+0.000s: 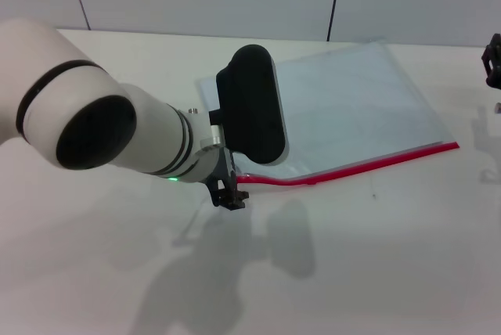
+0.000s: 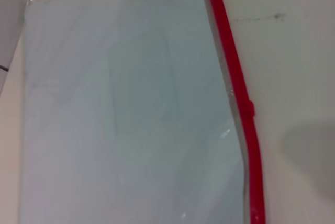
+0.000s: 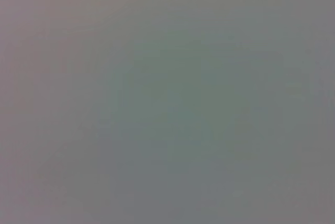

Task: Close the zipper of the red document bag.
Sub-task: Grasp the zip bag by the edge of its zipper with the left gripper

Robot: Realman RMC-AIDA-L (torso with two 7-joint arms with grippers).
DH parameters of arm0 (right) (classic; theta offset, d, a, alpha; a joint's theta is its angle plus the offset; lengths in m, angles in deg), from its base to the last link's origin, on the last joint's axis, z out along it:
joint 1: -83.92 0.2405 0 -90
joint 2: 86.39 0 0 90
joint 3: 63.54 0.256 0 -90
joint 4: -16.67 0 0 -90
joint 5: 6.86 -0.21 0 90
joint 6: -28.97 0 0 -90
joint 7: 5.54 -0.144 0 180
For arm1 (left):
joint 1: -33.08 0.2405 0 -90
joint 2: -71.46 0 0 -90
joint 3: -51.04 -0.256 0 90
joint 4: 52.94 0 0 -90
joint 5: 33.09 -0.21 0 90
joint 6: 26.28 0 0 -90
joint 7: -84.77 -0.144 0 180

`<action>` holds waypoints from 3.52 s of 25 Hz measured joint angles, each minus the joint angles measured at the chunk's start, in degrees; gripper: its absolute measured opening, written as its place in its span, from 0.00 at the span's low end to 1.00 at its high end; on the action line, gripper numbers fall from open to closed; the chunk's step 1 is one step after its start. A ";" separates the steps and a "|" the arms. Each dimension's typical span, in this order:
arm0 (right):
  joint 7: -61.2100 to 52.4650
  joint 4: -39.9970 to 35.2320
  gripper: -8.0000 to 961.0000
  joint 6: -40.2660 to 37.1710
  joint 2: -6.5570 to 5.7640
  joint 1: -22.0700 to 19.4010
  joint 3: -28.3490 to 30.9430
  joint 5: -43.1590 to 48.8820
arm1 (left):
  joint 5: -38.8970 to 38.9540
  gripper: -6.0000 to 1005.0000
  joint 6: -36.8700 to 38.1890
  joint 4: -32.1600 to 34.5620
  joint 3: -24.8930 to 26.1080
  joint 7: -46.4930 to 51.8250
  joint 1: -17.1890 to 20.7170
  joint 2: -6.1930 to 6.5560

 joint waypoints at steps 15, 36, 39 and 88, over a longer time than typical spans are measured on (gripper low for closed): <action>0.00 -0.06 0.67 0.00 0.00 0.25 0.00 0.00 | -0.11 0.79 6.12 4.53 -0.15 1.75 -1.67 0.00; 0.00 -0.08 0.67 0.00 0.00 0.44 0.00 0.00 | 0.31 0.78 16.77 10.81 -0.15 2.50 -1.92 -0.01; 0.00 -0.09 0.67 0.00 0.00 0.51 0.00 0.00 | 0.35 0.78 18.09 11.03 -0.15 2.85 -1.78 -0.06; 0.46 -19.09 0.67 -15.79 -7.92 -2.70 4.44 2.27 | 0.50 0.08 32.98 8.04 0.12 8.71 3.01 0.07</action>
